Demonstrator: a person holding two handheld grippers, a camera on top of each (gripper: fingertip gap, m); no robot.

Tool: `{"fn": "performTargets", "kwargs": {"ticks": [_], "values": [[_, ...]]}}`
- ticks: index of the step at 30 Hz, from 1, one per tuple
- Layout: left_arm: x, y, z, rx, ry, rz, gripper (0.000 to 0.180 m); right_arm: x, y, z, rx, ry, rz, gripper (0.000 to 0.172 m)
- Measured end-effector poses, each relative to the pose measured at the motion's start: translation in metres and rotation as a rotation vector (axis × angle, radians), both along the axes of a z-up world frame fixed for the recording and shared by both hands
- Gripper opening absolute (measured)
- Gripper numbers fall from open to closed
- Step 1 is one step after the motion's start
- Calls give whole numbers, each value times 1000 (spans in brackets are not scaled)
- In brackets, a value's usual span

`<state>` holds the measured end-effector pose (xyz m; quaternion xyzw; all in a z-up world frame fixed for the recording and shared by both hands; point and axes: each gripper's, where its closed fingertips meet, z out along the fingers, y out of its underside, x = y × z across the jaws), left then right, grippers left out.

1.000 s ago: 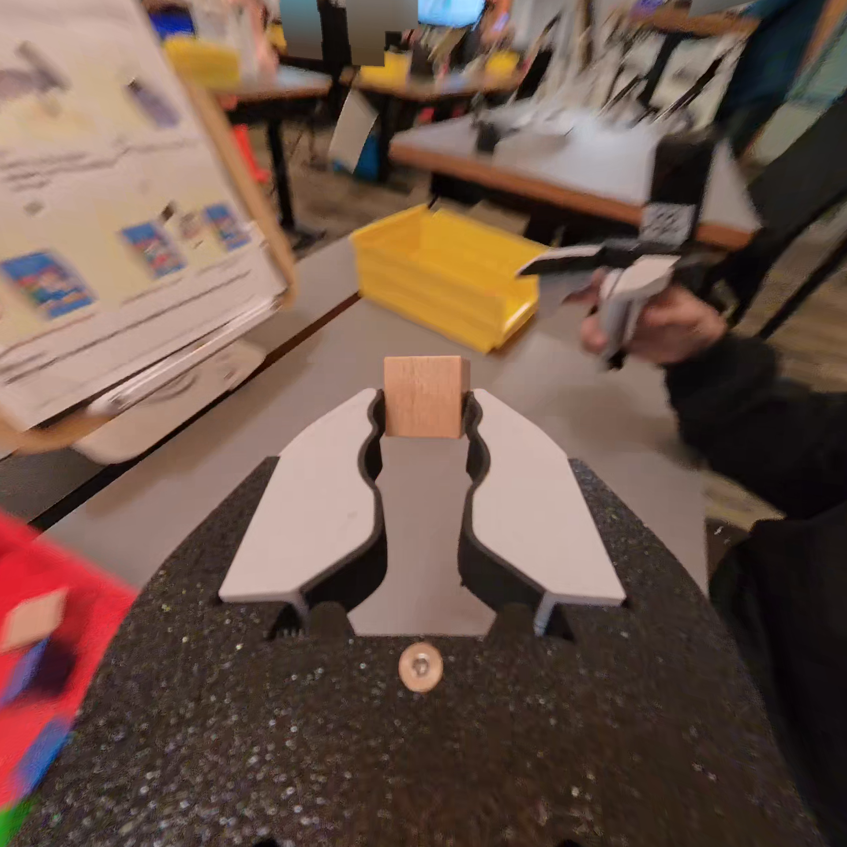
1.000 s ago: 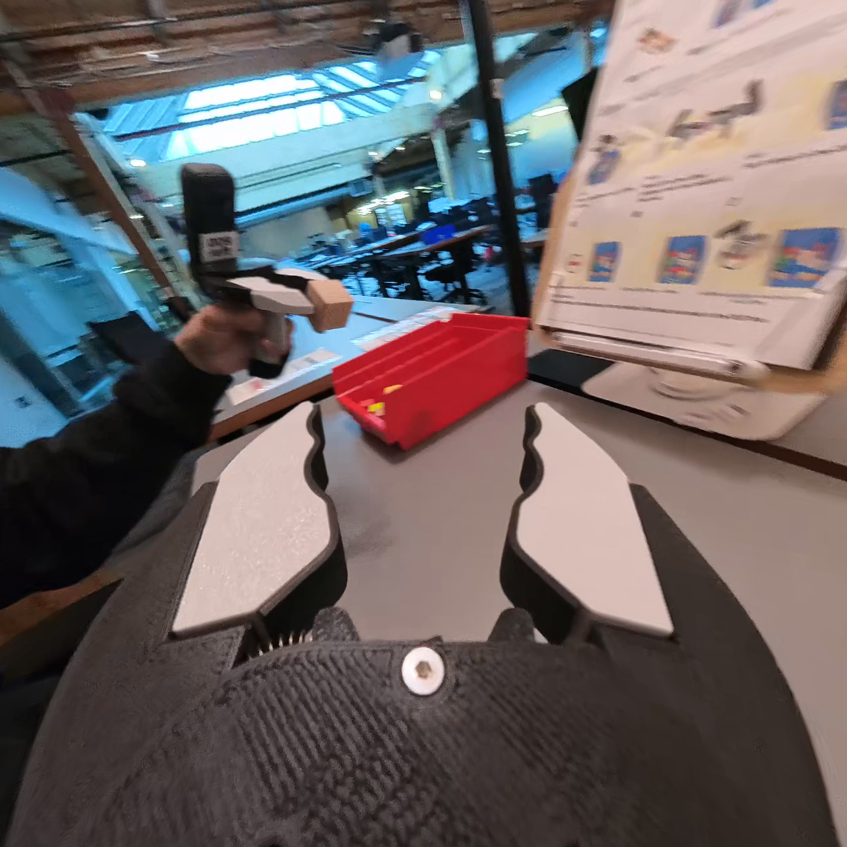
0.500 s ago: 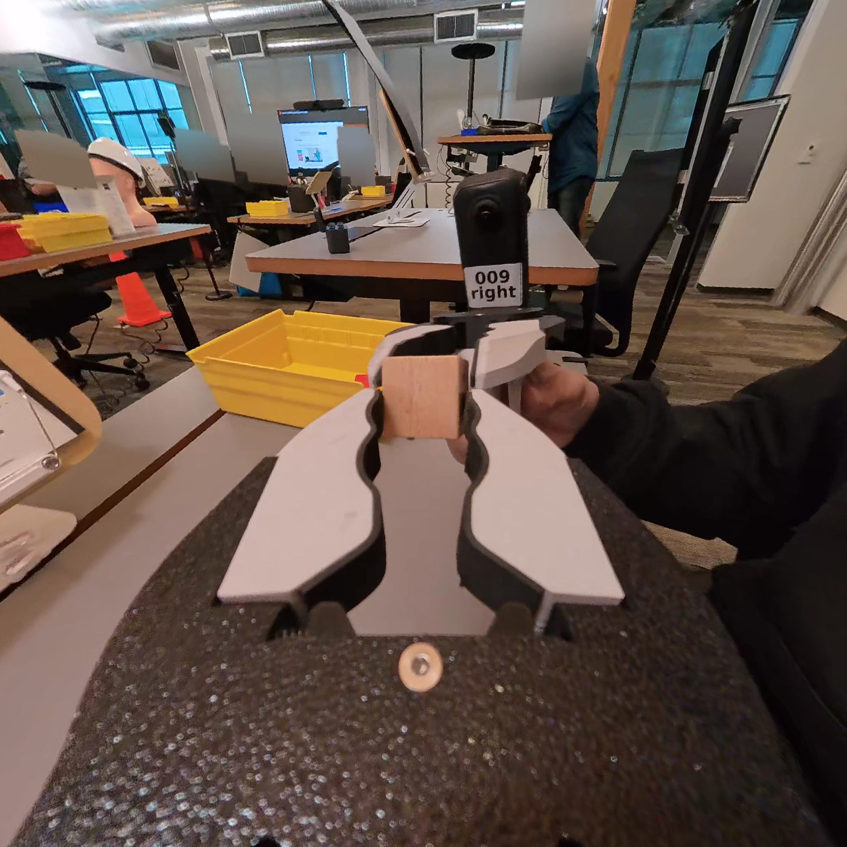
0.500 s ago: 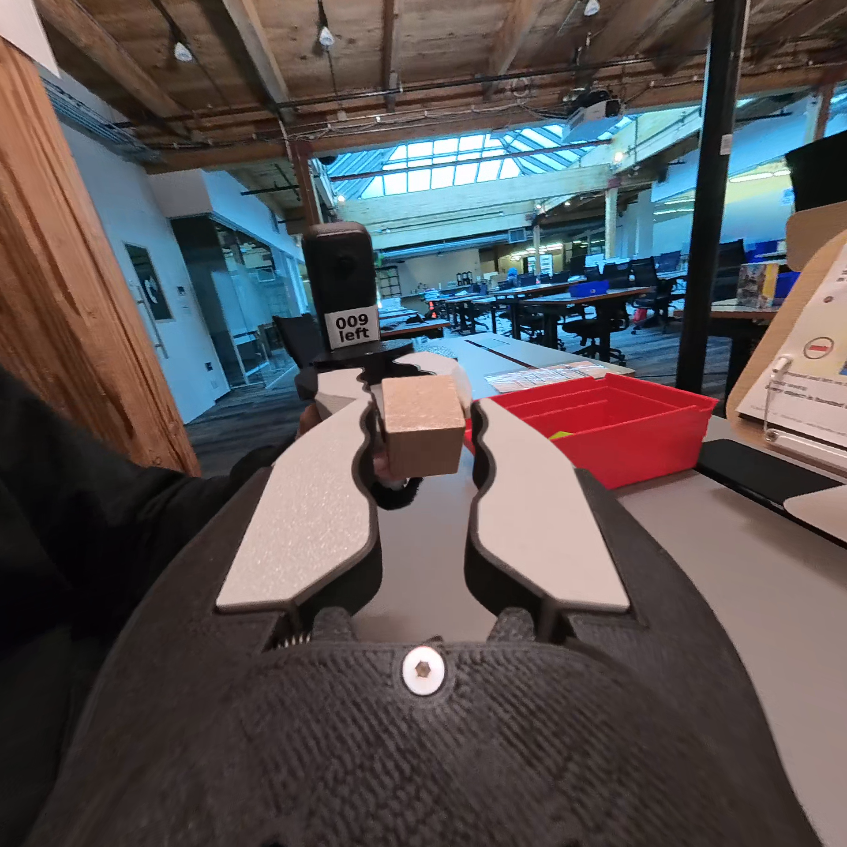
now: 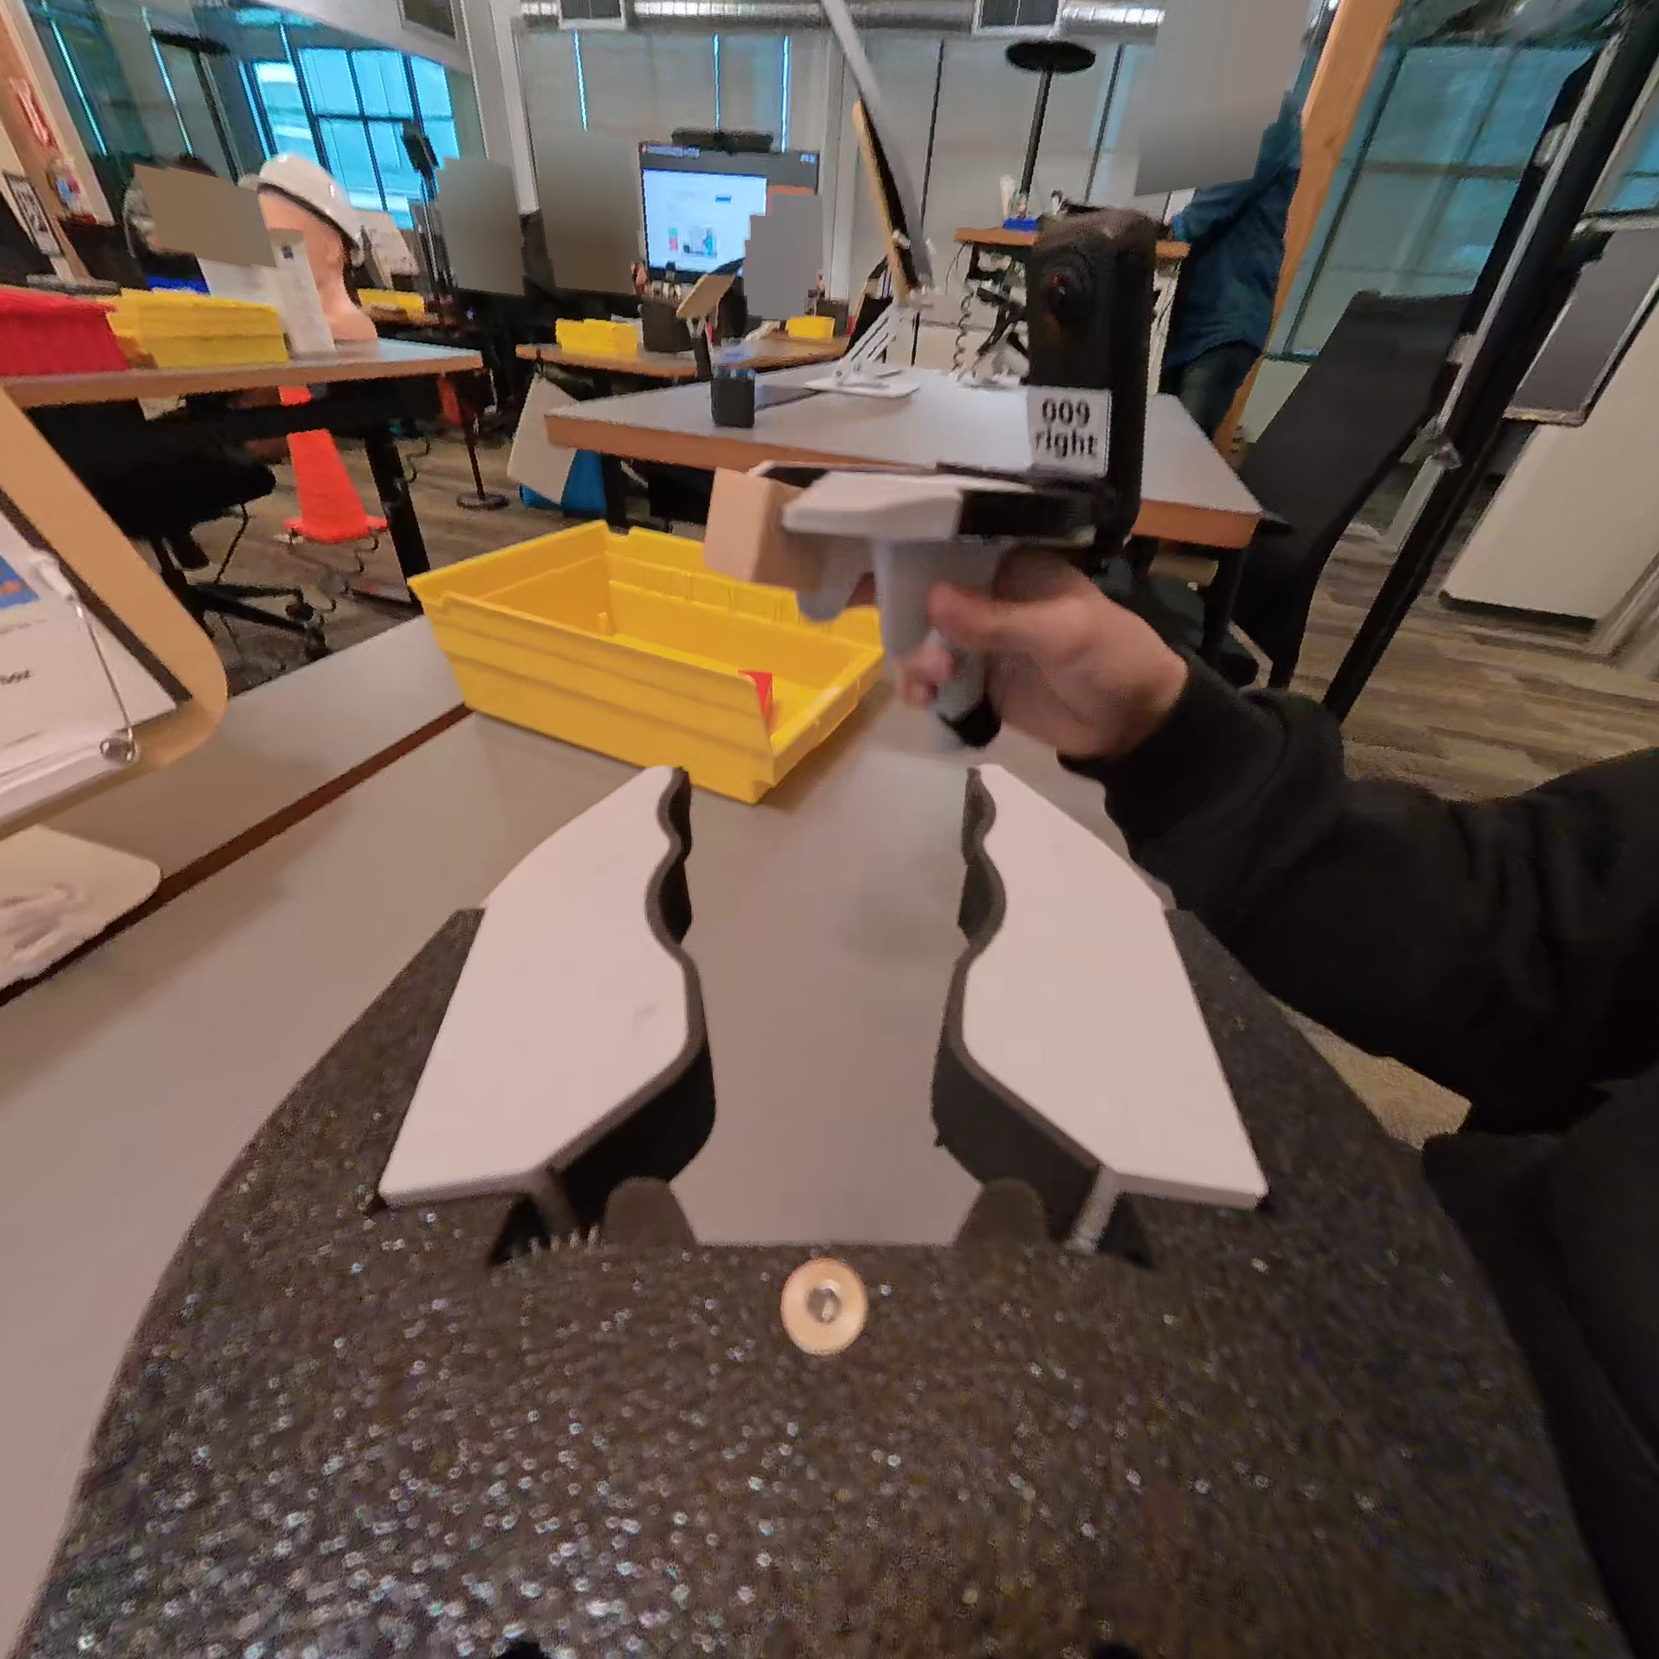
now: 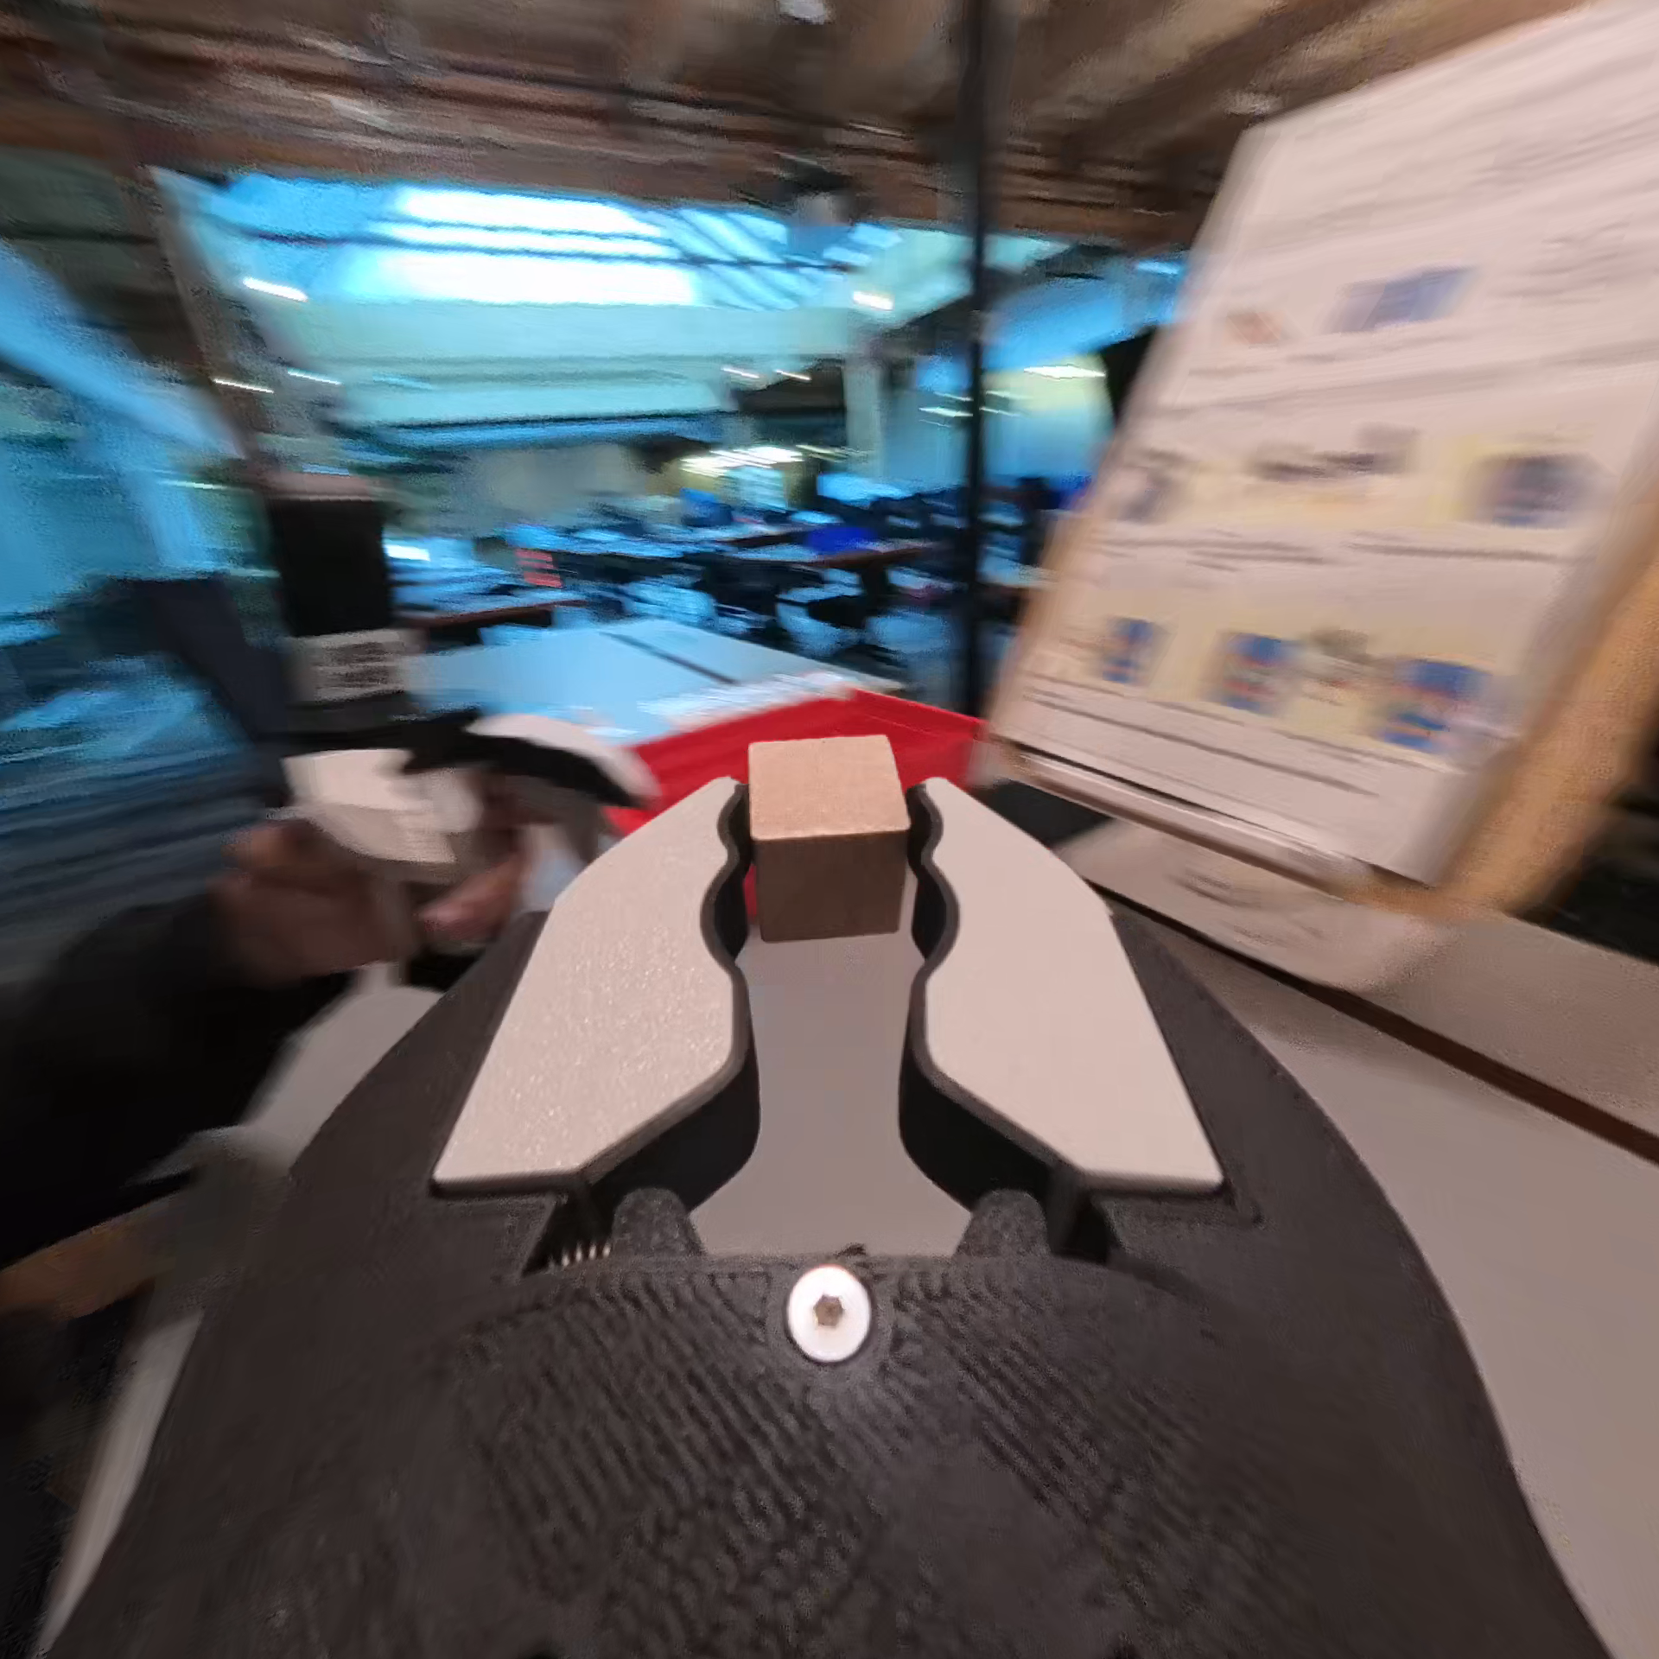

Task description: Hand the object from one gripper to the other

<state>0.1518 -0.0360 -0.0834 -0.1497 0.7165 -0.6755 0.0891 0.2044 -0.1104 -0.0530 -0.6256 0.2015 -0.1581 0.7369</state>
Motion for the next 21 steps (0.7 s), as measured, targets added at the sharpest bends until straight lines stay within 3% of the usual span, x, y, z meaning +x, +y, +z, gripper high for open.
{"fn": "performTargets", "kwargs": {"ticks": [4, 7, 15, 19, 21], "values": [[-1, 6, -21, 61, 45, 13, 56, 66, -125, -51, -143, 160, -513, 34], [-1, 7, -33, 70, 83, 8, 56, 87, -181, -99, -200, 311, -701, 34], [1, 8, -51, 91, 147, 13, 55, 107, -184, -151, -330, 393, -737, 34], [7, 15, -56, 98, 165, 47, 56, 109, -181, -157, -367, 396, -736, 34], [11, 22, -55, 85, 180, 69, 58, 108, -184, -151, -337, 402, -749, 44]]}}
